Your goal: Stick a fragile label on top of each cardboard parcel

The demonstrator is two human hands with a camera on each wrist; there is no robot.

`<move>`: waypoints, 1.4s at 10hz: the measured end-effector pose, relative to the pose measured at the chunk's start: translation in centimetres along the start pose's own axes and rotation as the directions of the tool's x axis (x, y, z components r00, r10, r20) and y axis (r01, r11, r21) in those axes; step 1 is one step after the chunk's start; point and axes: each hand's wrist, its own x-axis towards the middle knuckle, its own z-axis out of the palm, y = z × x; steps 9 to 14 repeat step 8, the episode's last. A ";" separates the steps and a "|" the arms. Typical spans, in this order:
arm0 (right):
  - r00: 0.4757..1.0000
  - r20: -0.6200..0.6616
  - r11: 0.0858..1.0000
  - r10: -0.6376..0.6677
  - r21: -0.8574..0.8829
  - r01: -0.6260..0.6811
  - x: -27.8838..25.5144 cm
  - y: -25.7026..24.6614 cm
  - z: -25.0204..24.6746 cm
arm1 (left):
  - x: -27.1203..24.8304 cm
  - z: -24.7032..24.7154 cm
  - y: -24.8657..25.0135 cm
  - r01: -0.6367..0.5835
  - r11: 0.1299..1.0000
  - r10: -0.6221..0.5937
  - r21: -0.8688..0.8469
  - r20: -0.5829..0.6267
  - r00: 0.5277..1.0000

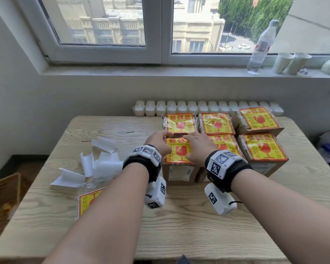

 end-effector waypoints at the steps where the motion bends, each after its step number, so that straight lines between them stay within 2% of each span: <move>1: 0.996 0.080 0.999 -0.025 -0.027 0.027 0.6 -0.1 0.0 | 0.1 0.6 0.2 -0.026 0.980 0.021 0.195 0.031 0.999; 2: 0.987 0.160 0.998 -0.015 -0.058 0.025 1.1 0.2 -0.3 | 0.7 0.6 -0.1 -0.002 0.953 -0.022 0.302 0.074 0.997; 3: 0.984 0.177 0.999 0.015 -0.047 -0.006 1.3 0.6 -0.4 | 1.2 0.5 -0.3 0.025 0.951 -0.058 0.309 0.101 0.993; 5: 0.990 0.097 0.994 0.105 0.011 -0.107 1.0 0.8 -0.8 | 1.3 0.6 0.2 0.061 0.960 -0.097 0.272 0.120 0.988; 6: 0.995 -0.028 0.989 0.093 0.117 -0.089 0.5 0.8 -1.4 | 1.0 0.4 0.5 0.055 0.962 -0.088 0.267 0.110 0.990; 7: 0.993 -0.087 0.978 0.085 0.196 -0.067 0.0 1.2 -2.5 | 0.5 -0.2 0.9 0.062 0.964 -0.081 0.260 0.062 0.995; 8: 0.992 -0.100 0.971 0.082 0.231 -0.057 -0.7 1.5 -3.8 | -0.4 -1.0 2.0 0.037 0.954 -0.044 0.296 0.019 0.999; 14: 0.992 -0.100 0.971 0.082 0.231 -0.057 -0.7 1.5 -3.8 | -0.4 -1.0 2.0 0.037 0.954 -0.044 0.296 0.019 0.999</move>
